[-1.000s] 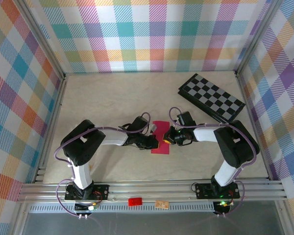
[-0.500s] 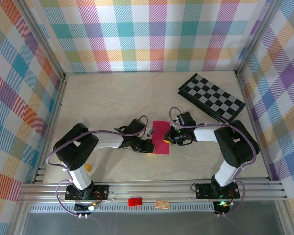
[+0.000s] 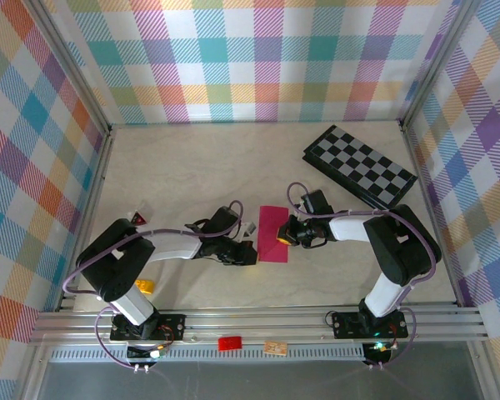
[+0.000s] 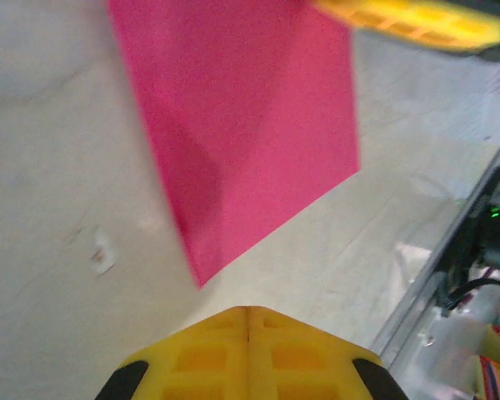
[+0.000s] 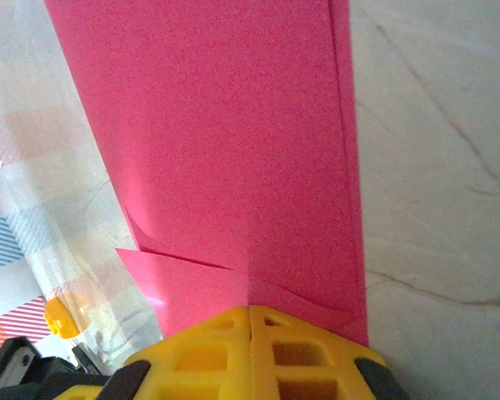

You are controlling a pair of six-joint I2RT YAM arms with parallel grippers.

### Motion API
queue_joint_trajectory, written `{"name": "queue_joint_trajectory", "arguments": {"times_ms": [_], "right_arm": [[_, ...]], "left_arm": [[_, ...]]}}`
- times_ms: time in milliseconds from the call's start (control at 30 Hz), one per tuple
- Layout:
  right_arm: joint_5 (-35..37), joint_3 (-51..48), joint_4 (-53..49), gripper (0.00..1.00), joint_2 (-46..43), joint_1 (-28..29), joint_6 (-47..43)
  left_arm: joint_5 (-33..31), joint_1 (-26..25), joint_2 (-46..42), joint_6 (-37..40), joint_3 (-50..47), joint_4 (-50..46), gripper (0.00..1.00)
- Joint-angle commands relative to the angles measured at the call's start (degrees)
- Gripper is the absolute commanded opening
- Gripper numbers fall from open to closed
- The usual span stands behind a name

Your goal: Fold a paper plane with a square sheet of paper (pick it up from the middle)

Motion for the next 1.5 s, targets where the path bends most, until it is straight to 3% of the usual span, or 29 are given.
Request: {"name": "queue_joint_trajectory", "arguments": {"times_ms": [0, 233, 400, 767, 1033, 1133, 1467], "right_arm": [[4.35, -1.44, -4.57, 0.04, 1.5, -0.75, -0.73], [3.89, -0.65, -5.45, 0.05, 1.26, -0.75, -1.27], [3.56, -1.16, -4.82, 0.06, 0.39, -0.75, -1.59], [0.57, -1.6, 0.65, 0.11, -8.5, 0.87, 0.09], [2.43, 0.27, 1.15, 0.1, -1.49, 7.17, 3.49], [4.62, -1.66, 0.31, 0.09, -0.99, 6.0, 3.04], [0.21, -1.8, -0.24, 0.09, -2.14, -4.68, -0.71]], "left_arm": [[0.79, 0.6, 0.17, -2.67, 2.11, 3.83, 0.03], [-1.09, 0.6, 7.45, -2.09, 5.97, 3.84, 0.0], [-5.03, 0.6, 8.81, -2.17, 3.18, 2.57, 0.0], [-2.85, 0.63, 9.14, -6.27, -3.87, 9.28, 0.0], [-2.73, 0.6, 10.28, -5.99, -2.55, 8.53, 0.0], [-2.9, 0.61, 9.84, -5.45, -2.63, 7.56, 0.0], [-2.5, 0.61, 10.8, -4.33, -2.81, 6.9, 0.0]]}}
